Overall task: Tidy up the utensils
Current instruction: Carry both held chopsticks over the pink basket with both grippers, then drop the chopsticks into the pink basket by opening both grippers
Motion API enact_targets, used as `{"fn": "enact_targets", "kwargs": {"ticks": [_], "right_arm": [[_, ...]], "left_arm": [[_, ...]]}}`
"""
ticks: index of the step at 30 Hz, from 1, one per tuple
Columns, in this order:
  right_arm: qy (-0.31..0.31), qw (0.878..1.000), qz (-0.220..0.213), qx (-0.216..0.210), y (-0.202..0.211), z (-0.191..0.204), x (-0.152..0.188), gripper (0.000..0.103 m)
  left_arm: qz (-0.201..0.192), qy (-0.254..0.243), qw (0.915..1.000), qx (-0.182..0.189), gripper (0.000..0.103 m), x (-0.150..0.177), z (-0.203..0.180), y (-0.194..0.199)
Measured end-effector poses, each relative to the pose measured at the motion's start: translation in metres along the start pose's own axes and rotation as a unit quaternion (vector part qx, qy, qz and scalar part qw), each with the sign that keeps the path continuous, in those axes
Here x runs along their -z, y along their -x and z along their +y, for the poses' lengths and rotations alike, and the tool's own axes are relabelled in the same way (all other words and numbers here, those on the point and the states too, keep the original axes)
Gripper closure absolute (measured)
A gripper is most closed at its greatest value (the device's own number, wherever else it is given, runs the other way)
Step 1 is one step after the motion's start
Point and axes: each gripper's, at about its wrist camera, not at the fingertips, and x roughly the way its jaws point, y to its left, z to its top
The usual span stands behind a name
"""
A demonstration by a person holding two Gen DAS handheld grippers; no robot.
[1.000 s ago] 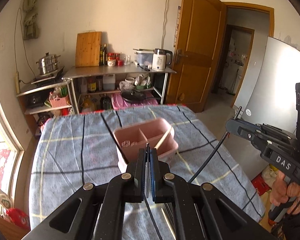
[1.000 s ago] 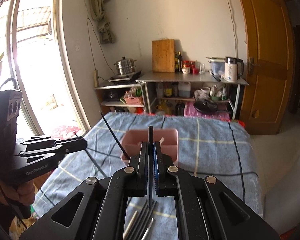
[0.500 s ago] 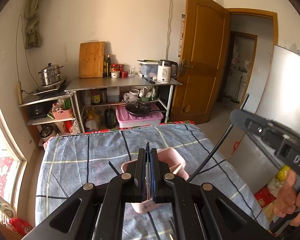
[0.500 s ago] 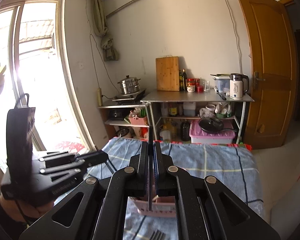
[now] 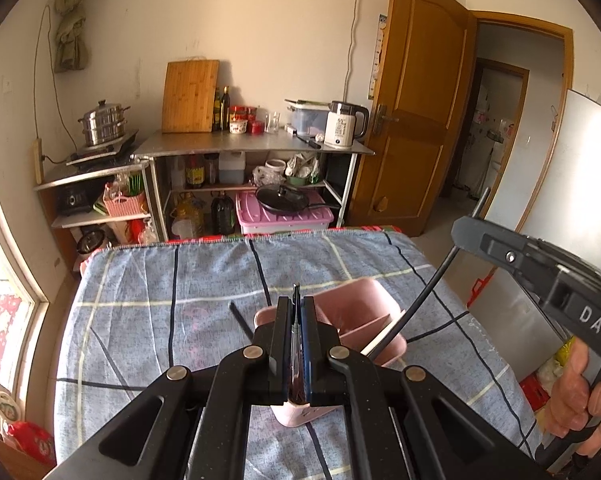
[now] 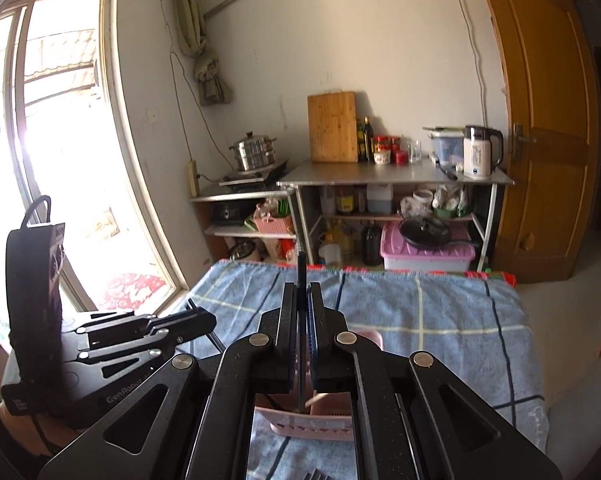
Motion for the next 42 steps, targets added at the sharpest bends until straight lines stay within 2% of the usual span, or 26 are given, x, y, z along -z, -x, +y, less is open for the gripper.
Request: {"fn": "enact_targets", "kwargs": {"ticks": [10, 17, 26, 30, 36, 42], "right_arm": [[-0.018, 0.999, 0.047, 0.000, -0.025, -0.014, 0.029, 0.098], [-0.013, 0.998, 0.068, -0.001, -0.026, -0.019, 0.036, 0.097], [-0.009, 0.999, 0.045, 0.006, 0.005, -0.020, 0.039, 0.083], [-0.015, 0.999, 0.031, 0.005, 0.027, -0.020, 0.045, 0.082], [-0.013, 1.000, 0.023, 0.001, 0.059, -0.015, 0.071, 0.081], [-0.017, 0.999, 0.031, 0.012, 0.082, -0.013, 0.109, 0.081]], "left_arm": [[0.022, 0.009, 0.9997, -0.004, 0.099, 0.023, 0.010, -0.023], [0.016, 0.005, 0.9997, -0.017, 0.099, 0.032, 0.011, -0.018], [-0.023, 0.020, 0.9995, -0.011, 0.093, 0.042, 0.008, 0.023], [-0.036, 0.029, 0.9989, -0.009, 0.093, 0.054, 0.006, 0.046], [-0.046, 0.026, 0.9986, -0.007, 0.093, 0.086, -0.006, 0.071], [-0.038, 0.016, 0.9992, -0.002, 0.093, 0.131, -0.030, 0.087]]}}
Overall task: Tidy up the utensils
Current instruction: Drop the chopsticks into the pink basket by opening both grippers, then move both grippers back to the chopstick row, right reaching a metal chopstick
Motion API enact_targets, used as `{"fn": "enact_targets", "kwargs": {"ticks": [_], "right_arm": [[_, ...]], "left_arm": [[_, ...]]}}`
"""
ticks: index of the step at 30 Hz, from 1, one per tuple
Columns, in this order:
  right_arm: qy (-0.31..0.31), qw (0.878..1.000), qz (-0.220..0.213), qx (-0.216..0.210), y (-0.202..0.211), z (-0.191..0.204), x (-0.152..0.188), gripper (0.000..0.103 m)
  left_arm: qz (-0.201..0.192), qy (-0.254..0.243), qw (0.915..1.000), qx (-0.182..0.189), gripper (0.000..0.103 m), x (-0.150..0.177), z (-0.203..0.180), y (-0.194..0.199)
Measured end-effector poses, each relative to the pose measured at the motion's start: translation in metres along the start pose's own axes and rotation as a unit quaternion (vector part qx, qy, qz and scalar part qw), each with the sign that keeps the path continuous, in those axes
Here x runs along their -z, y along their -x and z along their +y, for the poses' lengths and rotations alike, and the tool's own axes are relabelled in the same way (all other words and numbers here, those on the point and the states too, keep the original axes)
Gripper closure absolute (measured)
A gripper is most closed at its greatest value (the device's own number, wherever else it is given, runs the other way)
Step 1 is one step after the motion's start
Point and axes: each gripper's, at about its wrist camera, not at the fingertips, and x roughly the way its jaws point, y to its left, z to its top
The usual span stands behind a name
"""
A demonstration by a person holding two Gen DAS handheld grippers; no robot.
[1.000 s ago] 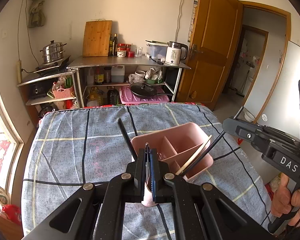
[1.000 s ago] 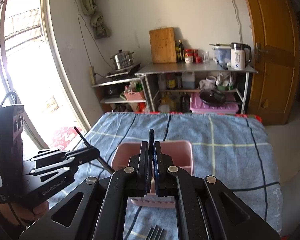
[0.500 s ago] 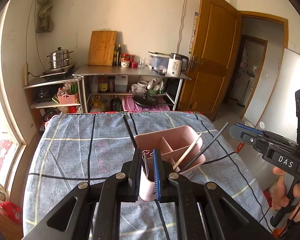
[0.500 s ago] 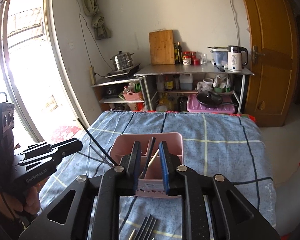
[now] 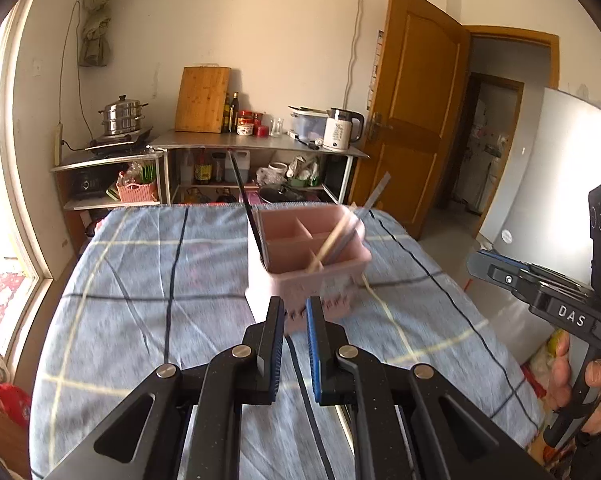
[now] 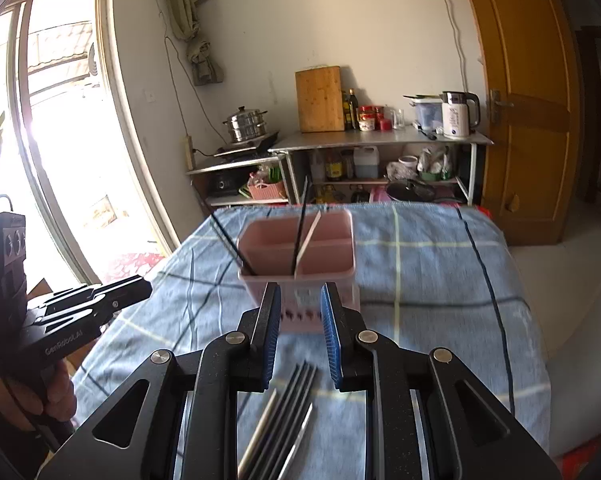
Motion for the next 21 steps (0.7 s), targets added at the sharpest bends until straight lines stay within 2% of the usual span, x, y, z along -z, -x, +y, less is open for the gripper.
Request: {"fn": "enact_targets", "kwargs": {"ticks": [12, 21], "right_arm": [[-0.025, 0.998, 0.054, -0.004, 0.011, -0.006, 0.072, 0.081], [-0.038, 0.996, 0.086, -0.001, 0.004, -0.007, 0.101, 0.081]], "left_arm": [[0.018, 0.005, 0.9998, 0.003, 0.093, 0.056, -0.013, 0.016], [0.046, 0.015, 0.9988, 0.009, 0.093, 0.087, -0.013, 0.007]]}}
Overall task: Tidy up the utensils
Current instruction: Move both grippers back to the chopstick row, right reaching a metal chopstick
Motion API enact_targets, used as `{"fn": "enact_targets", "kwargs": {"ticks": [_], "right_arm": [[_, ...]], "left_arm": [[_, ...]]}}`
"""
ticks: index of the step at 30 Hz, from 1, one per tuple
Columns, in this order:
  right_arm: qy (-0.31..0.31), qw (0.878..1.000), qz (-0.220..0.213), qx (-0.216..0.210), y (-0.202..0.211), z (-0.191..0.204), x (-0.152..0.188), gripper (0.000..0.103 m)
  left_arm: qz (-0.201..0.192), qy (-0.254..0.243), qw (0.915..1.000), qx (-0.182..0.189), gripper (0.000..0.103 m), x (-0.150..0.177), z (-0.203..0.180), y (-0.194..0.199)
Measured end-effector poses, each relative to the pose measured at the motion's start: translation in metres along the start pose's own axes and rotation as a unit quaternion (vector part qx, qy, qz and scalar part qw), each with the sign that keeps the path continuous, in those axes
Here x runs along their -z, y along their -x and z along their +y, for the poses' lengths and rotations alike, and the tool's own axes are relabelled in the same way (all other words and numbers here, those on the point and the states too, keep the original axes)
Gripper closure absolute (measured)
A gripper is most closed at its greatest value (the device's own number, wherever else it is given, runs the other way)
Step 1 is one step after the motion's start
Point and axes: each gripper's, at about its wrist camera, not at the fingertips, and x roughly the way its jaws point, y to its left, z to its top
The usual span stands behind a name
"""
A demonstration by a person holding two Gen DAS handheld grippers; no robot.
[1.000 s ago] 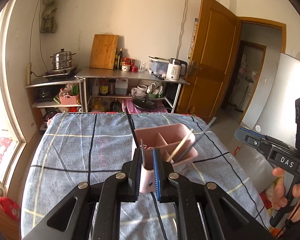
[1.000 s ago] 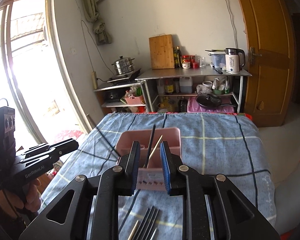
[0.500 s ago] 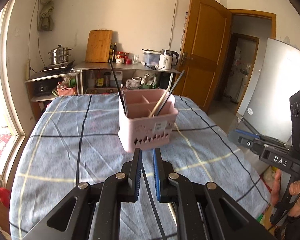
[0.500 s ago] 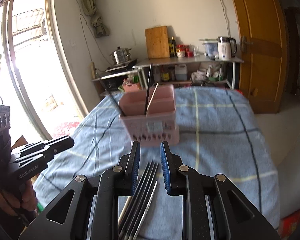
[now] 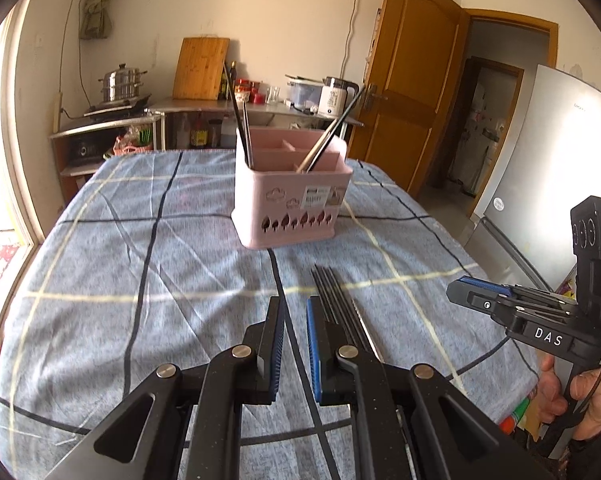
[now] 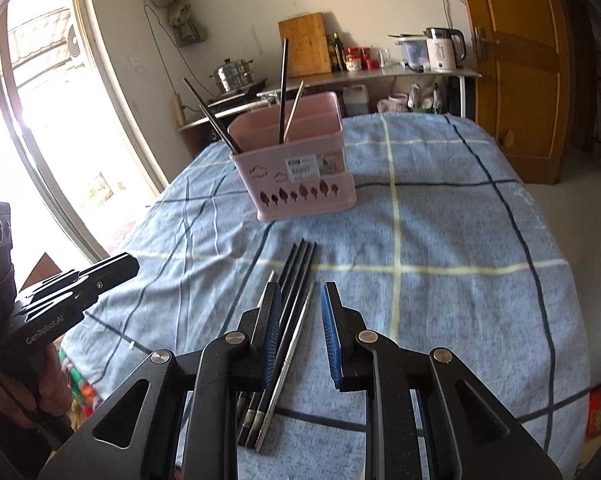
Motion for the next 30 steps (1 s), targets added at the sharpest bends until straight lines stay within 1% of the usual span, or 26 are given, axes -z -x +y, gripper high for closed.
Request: {"fn": "enact_targets", "kwargs": {"ticks": [8, 16, 26, 30], "right_arm": [[-0.010, 0.999, 0.037, 0.008, -0.032, -0.003, 0.009, 0.081], [-0.025, 0.996, 0.087, 0.018, -0.076, -0.007, 0.013, 0.081], [-0.025, 0.992, 0.120, 0.026, -0.111, -0.005, 0.012, 0.081], [-0.018, 0.992, 0.118, 0.030, -0.111, -0.004, 0.012, 0.083]], "left_arm": [[0.025, 0.013, 0.9996, 0.002, 0.093, 0.009, 0.010, -0.021], [0.046, 0.028, 0.9985, 0.007, 0.093, 0.016, 0.022, -0.041], [0.057, 0.039, 0.9976, 0.007, 0.093, 0.014, 0.030, -0.055], [0.064, 0.038, 0.9972, 0.010, 0.093, 0.013, 0.027, -0.060]]}}
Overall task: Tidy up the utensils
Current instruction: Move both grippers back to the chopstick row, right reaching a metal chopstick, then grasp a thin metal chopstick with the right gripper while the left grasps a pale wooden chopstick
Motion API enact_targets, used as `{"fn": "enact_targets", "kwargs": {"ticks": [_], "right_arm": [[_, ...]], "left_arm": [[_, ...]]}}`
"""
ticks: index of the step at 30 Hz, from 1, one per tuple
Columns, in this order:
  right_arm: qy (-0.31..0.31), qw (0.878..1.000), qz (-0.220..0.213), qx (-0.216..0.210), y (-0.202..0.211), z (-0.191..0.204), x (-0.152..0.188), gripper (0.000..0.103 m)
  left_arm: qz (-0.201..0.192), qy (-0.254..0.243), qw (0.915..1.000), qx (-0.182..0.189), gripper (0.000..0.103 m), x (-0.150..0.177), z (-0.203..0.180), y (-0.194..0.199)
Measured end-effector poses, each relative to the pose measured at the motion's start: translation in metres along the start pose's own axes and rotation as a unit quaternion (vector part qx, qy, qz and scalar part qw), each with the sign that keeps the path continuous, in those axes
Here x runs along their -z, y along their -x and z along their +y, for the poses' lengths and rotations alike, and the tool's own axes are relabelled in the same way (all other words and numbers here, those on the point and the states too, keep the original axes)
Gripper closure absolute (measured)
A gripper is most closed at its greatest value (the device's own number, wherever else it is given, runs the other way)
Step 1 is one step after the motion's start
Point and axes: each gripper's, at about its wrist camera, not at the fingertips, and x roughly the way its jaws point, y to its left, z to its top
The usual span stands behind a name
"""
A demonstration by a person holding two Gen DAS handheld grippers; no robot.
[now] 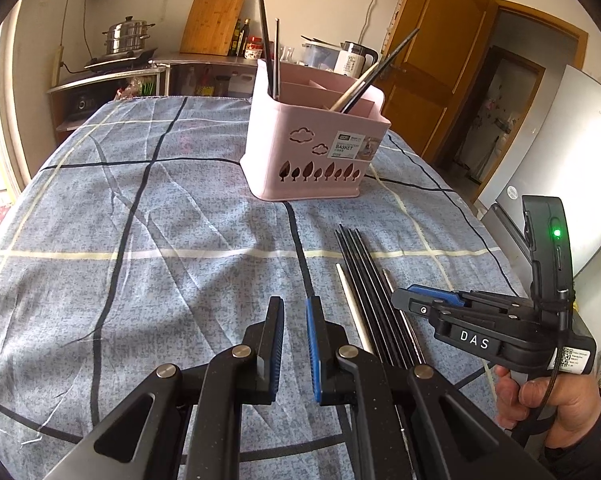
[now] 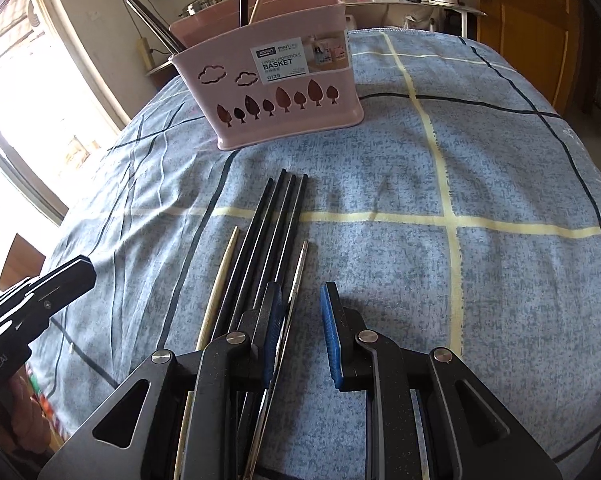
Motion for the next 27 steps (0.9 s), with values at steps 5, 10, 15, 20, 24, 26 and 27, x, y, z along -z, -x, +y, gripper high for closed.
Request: {"fn": "enact_targets", "kwargs": {"ticks": [5, 10, 15, 20, 24, 26, 27], "right_arm": [[0.008, 1.000, 0.003, 0.006, 0.001, -0.002, 0.002, 0.092], [0.016, 1.000, 0.009, 0.009, 0.004, -0.004, 0.004, 0.095], [0.017, 1.000, 0.009, 0.010, 0.008, -0.009, 0.009, 0.097], [0.004, 1.000, 0.006, 0.006, 0.014, -0.020, 0.014, 0.097], [-0.002, 1.000, 0.005, 0.002, 0.016, -0.025, 0.015, 0.097], [-0.003, 1.000, 0.004, 0.001, 0.016, -0.026, 0.015, 0.097], [-0.003, 1.000, 0.003, 0.001, 0.016, -0.026, 0.015, 0.097]], "left_arm": [[0.015, 0.001, 0.9998, 0.009, 0.093, -0.003, -0.008, -0.014], [0.036, 0.005, 0.9990, 0.027, 0.093, -0.008, -0.021, -0.035], [0.055, -0.003, 0.9981, 0.025, 0.093, -0.011, -0.033, -0.057], [0.069, -0.004, 0.9975, 0.016, 0.093, -0.011, -0.037, -0.073], [0.074, -0.007, 0.9972, 0.005, 0.091, -0.010, -0.039, -0.082], [0.073, -0.009, 0.9973, 0.001, 0.089, -0.010, -0.040, -0.083], [0.072, -0.012, 0.9973, -0.002, 0.088, -0.010, -0.041, -0.084]]}}
